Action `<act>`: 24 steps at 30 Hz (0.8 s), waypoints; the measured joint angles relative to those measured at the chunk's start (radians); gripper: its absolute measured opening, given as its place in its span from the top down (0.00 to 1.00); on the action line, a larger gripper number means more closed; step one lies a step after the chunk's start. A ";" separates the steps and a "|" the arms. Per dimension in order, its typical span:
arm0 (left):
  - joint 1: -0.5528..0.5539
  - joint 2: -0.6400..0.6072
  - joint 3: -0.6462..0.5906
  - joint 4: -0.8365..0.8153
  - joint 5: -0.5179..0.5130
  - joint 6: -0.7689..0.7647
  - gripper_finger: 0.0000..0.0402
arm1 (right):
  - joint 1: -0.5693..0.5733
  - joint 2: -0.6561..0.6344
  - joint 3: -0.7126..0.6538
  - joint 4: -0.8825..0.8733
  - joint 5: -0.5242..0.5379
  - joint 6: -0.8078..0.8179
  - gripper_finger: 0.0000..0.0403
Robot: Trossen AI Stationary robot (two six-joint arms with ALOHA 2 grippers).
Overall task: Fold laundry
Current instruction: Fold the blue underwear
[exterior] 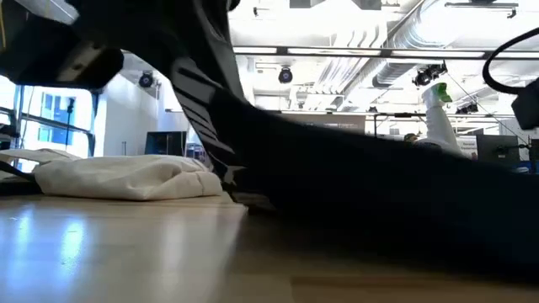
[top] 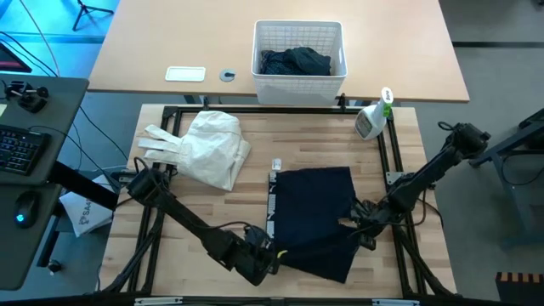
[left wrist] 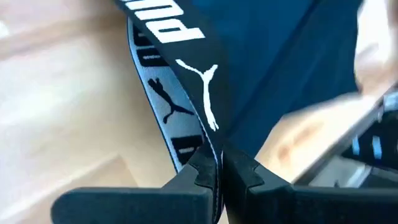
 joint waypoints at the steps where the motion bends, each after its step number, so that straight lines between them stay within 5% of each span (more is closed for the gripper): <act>1: 0.000 0.000 0.004 0.000 0.015 0.014 1.00 | 0.000 -0.009 0.013 -0.030 0.026 -0.021 0.96; 7: 0.001 0.000 0.004 -0.055 0.074 -0.025 0.98 | -0.009 -0.057 0.082 -0.092 0.055 -0.092 0.97; 11: 0.003 0.000 0.004 -0.061 0.140 -0.032 0.86 | -0.009 -0.099 0.101 -0.087 0.049 -0.094 0.91; 19: 0.004 -0.078 0.004 -0.127 0.498 -0.031 0.61 | -0.009 -0.267 0.140 -0.160 0.117 -0.039 0.74; 24: 0.038 -0.230 0.004 -0.291 0.350 -0.067 0.59 | -0.014 -0.343 0.148 -0.186 0.204 -0.040 0.70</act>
